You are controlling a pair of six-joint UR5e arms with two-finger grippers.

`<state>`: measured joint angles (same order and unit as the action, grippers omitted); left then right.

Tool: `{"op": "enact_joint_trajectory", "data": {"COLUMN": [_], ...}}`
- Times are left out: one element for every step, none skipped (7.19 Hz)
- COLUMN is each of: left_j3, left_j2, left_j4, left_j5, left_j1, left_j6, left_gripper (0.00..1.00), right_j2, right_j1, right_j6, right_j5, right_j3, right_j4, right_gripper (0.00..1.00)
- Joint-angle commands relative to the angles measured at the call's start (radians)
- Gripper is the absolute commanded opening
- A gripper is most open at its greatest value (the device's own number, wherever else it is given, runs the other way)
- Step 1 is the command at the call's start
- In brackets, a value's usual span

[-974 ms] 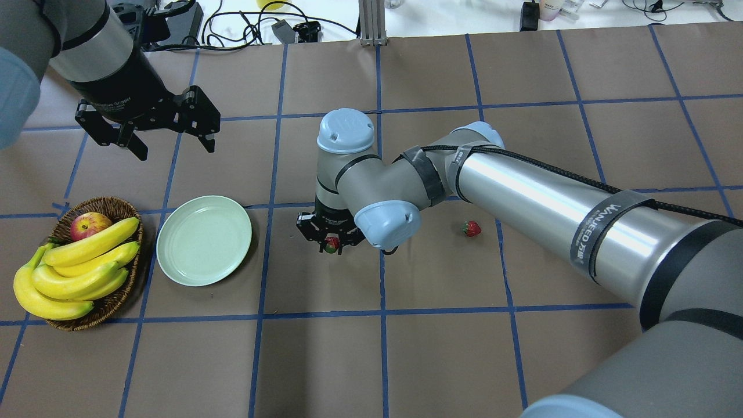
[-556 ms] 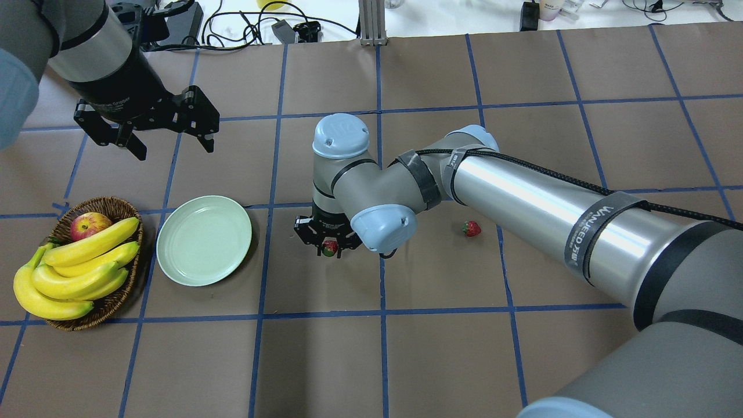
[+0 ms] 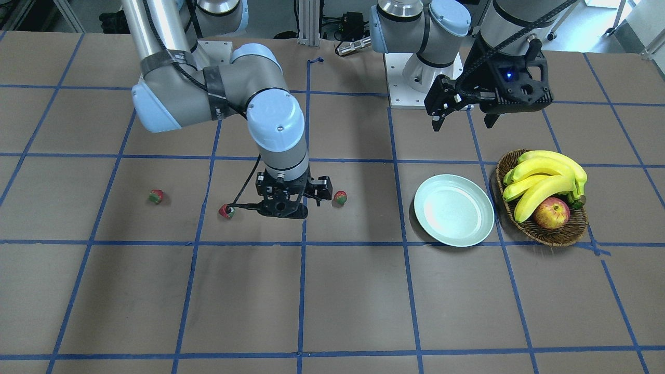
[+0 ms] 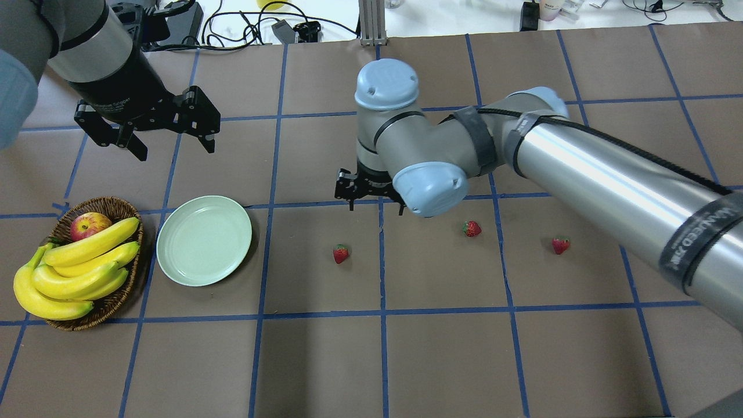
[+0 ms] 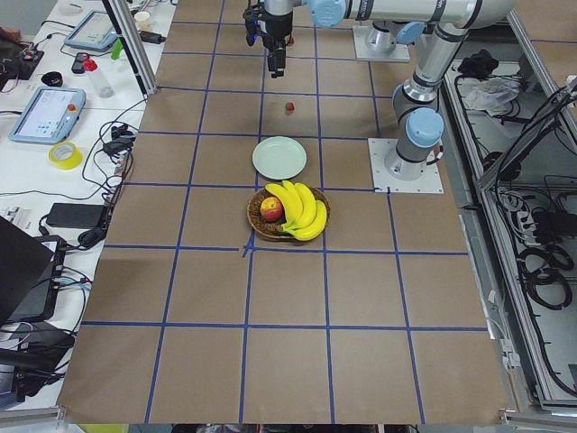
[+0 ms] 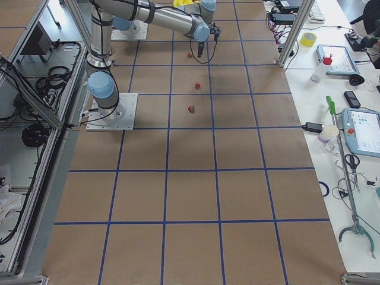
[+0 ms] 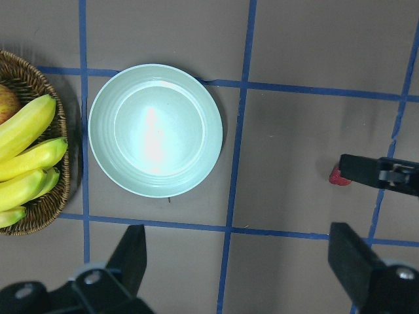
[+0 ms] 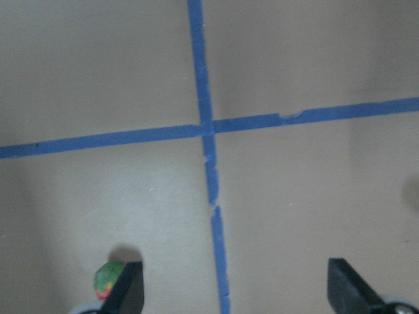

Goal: Collect all strawberries into plate
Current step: 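Move the right gripper to the second strawberry and grasp it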

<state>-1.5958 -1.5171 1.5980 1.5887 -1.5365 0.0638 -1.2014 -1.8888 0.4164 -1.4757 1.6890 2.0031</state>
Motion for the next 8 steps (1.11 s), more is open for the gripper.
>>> {"op": "enact_joint_trajectory", "data": {"left_j3": [-0.001,-0.003,-0.013,-0.024,-0.026,-0.027,-0.029,-0.032], "left_j2": [-0.003,-0.012,-0.009,-0.002,-0.003,-0.002,0.003,0.002], "left_j4": [-0.003,-0.021,-0.021,-0.023,-0.035,-0.035,-0.024,-0.026], "left_j5": [-0.003,-0.001,-0.001,-0.001,0.001,-0.001,-0.004,-0.003], "left_j1": [0.001,0.001,0.001,0.001,0.001,0.001,-0.001,-0.001], "left_j6": [0.001,0.001,0.002,0.002,0.002,0.002,0.039,0.059], "left_gripper": [1.0,1.0,1.0,1.0,1.0,1.0,1.0,1.0], "right_j2": [-0.017,-0.047,-0.075,-0.058,-0.04,-0.037,-0.026,-0.015], "right_j1": [0.135,0.183,0.215,0.23,0.231,0.231,0.229,0.229], "right_j6": [-0.216,-0.253,-0.302,-0.37,-0.37,-0.367,-0.369,-0.369], "right_j5": [-0.11,-0.159,-0.156,-0.143,-0.137,-0.109,-0.077,-0.077], "right_j3": [0.043,0.119,0.224,0.286,0.303,0.305,0.305,0.305], "right_j4": [-0.024,-0.023,0.065,0.211,0.233,0.217,0.218,0.218], "right_gripper": [1.0,1.0,1.0,1.0,1.0,0.95,0.92,0.69]}}
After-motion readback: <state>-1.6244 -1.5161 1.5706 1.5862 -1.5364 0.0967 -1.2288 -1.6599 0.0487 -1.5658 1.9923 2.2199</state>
